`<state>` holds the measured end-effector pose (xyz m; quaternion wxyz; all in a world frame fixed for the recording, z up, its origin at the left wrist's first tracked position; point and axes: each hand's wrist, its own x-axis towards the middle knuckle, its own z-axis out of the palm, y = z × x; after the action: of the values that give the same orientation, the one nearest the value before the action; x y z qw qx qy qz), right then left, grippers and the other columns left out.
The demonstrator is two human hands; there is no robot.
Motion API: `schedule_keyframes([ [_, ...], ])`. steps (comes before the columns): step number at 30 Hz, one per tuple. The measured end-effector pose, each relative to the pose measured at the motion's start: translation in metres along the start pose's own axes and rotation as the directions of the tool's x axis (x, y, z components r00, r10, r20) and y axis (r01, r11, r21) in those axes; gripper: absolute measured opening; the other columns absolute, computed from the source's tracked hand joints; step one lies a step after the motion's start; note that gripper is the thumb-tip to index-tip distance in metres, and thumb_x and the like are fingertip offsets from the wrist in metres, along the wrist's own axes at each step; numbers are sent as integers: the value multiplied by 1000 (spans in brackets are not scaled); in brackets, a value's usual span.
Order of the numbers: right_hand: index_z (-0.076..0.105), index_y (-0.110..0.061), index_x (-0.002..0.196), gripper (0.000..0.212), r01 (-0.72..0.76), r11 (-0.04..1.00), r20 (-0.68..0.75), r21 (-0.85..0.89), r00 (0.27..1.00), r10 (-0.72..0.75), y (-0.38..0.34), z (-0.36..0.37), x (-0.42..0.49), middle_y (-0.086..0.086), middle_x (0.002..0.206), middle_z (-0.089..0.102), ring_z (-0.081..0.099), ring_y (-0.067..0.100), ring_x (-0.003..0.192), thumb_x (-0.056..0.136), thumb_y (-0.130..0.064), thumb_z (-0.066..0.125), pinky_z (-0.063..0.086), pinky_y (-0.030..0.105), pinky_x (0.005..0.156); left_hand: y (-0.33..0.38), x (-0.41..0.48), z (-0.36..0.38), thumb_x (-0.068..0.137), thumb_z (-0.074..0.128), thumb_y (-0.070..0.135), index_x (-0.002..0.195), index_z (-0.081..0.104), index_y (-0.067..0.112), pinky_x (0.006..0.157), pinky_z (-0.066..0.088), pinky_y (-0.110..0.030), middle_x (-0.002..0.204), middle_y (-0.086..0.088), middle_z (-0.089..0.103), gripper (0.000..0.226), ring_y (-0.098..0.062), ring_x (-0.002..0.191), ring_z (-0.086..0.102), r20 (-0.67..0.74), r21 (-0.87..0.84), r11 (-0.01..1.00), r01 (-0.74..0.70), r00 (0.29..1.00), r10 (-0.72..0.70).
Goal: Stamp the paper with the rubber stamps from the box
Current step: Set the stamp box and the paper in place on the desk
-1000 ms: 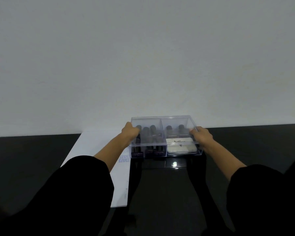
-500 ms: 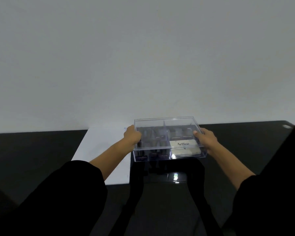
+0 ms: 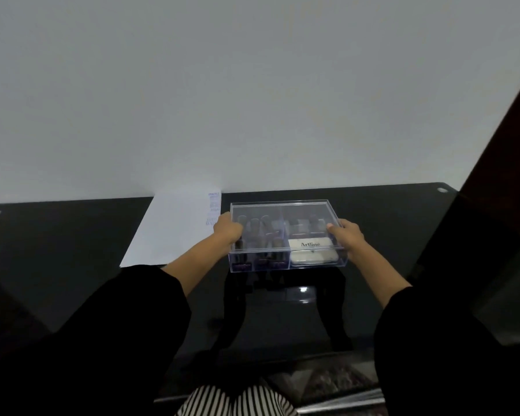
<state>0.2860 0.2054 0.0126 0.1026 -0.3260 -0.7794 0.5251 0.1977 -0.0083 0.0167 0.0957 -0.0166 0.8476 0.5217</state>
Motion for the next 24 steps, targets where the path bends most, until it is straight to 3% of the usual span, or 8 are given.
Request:
schedule_keyframes([
  [9, 58, -11, 123, 33, -36, 999, -3, -12, 999, 36, 19, -1, -12, 16, 120, 62, 57, 32, 110, 91, -18, 53, 45, 35, 94, -20, -17, 10, 94, 47, 7, 126, 50, 3, 93, 47, -40, 124, -21, 56, 32, -35, 112, 54, 12, 35, 999, 2, 1000, -2],
  [14, 57, -11, 124, 32, -40, 999, 0, -8, 999, 40, 31, 0, -8, 16, 119, 62, 53, 23, 92, 92, -17, 52, 45, 32, 85, -26, -19, 14, 93, 47, 4, 129, 46, 4, 91, 46, -36, 126, -18, 55, 35, -32, 113, 53, 46, 48, 998, -28, 999, 26],
  [20, 51, -12, 129, 36, -43, 999, 3, -25, 999, 44, 33, 2, -5, 16, 124, 58, 55, 32, 110, 94, -18, 50, 45, 36, 88, -30, -18, 13, 93, 43, -1, 131, 43, 7, 82, 42, -28, 128, -16, 53, 39, -29, 111, 52, 70, 38, 998, -47, 997, 44],
  [24, 44, -11, 136, 47, -53, 978, -16, -201, 999, 51, 24, 2, -6, 16, 131, 52, 48, 34, 120, 91, -22, 53, 40, 41, 99, -29, -18, 6, 93, 49, 7, 135, 39, 8, 87, 44, -29, 135, -14, 47, 43, -23, 108, 50, 102, 54, 997, -50, 994, 44],
])
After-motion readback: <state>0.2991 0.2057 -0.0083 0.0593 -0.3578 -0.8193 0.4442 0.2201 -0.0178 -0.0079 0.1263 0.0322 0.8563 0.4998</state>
